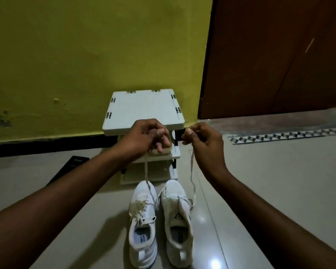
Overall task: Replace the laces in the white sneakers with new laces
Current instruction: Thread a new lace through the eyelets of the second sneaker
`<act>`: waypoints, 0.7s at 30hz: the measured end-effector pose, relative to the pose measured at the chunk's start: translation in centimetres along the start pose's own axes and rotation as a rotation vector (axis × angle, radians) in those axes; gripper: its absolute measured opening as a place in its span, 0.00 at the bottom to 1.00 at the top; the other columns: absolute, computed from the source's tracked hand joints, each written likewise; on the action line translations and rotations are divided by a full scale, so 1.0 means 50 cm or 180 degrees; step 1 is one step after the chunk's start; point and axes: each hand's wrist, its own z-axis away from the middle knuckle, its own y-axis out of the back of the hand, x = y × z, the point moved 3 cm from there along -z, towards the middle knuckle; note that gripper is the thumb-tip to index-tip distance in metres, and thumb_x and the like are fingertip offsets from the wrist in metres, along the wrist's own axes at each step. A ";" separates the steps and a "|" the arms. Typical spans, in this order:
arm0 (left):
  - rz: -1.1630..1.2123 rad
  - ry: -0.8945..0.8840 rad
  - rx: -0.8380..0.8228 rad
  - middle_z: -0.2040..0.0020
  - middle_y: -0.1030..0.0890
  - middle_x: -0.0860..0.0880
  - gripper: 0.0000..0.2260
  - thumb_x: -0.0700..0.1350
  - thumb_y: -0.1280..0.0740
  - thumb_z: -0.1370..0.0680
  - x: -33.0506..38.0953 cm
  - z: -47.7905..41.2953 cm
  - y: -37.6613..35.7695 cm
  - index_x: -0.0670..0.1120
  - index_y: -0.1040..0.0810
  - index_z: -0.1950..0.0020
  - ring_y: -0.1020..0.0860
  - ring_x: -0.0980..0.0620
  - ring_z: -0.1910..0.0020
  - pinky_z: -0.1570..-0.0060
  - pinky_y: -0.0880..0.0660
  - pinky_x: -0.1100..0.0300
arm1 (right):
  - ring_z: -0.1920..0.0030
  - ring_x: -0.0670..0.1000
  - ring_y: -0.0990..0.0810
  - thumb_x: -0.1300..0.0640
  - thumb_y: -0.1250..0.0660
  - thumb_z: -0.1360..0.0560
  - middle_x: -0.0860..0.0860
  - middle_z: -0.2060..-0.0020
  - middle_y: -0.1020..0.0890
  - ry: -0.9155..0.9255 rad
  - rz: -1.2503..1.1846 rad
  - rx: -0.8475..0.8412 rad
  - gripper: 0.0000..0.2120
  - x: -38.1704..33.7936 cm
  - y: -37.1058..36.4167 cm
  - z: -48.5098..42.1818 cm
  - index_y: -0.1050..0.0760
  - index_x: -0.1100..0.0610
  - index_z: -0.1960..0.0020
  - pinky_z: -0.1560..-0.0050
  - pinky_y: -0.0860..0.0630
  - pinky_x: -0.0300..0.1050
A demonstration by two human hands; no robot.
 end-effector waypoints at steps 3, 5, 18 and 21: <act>0.0249 -0.0289 0.0349 0.53 0.13 0.46 0.09 0.42 0.39 0.15 0.095 0.006 0.023 0.41 0.21 0.49 0.14 0.48 0.55 0.55 0.22 0.53 | 0.57 0.50 0.16 0.59 0.32 0.20 0.50 0.60 0.16 0.0268 -0.0074 0.0134 0.04 -0.105 0.024 -0.055 0.20 0.58 0.53 0.54 0.18 0.57; 0.0405 -0.0371 0.0522 0.52 0.13 0.52 0.09 0.44 0.35 0.17 0.146 0.013 0.031 0.48 0.18 0.55 0.16 0.51 0.51 0.51 0.27 0.52 | 0.57 0.49 0.16 0.59 0.31 0.21 0.51 0.59 0.16 0.0428 -0.0168 0.0196 0.04 -0.172 0.038 -0.081 0.18 0.59 0.52 0.53 0.17 0.54; 0.1587 -0.0560 0.0919 0.61 0.16 0.53 0.11 0.48 0.26 0.33 0.332 0.053 0.063 0.48 0.18 0.53 0.21 0.55 0.58 0.55 0.33 0.53 | 0.58 0.43 0.17 0.61 0.28 0.24 0.51 0.59 0.15 0.0439 -0.0841 0.0110 0.03 -0.336 0.046 -0.117 0.17 0.60 0.52 0.61 0.24 0.31; 0.1644 -0.0598 0.0916 0.59 0.16 0.54 0.14 0.51 0.26 0.34 0.350 0.055 0.070 0.48 0.18 0.51 0.21 0.53 0.54 0.54 0.34 0.52 | 0.56 0.44 0.16 0.60 0.28 0.24 0.50 0.58 0.15 0.0391 -0.0872 0.0021 0.04 -0.335 0.039 -0.113 0.17 0.60 0.52 0.63 0.25 0.29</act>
